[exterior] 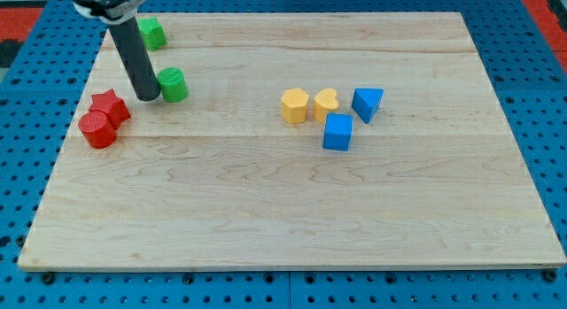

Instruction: Push the green circle into the green star

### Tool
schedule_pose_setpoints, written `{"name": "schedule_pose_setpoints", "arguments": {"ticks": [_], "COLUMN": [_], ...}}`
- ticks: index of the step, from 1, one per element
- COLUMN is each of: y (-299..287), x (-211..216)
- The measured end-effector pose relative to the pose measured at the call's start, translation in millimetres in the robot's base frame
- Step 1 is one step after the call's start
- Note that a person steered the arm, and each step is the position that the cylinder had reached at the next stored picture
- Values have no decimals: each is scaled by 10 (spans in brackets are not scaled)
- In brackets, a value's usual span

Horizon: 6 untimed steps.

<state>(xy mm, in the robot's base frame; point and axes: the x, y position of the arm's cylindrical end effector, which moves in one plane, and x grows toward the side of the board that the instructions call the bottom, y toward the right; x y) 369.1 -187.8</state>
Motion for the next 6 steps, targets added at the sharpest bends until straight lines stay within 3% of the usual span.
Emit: {"name": "schedule_pose_setpoints", "arguments": {"ticks": [1, 2, 3, 5, 6], "y": [18, 288, 505, 92, 122], "x": [251, 192, -159, -794, -725]}}
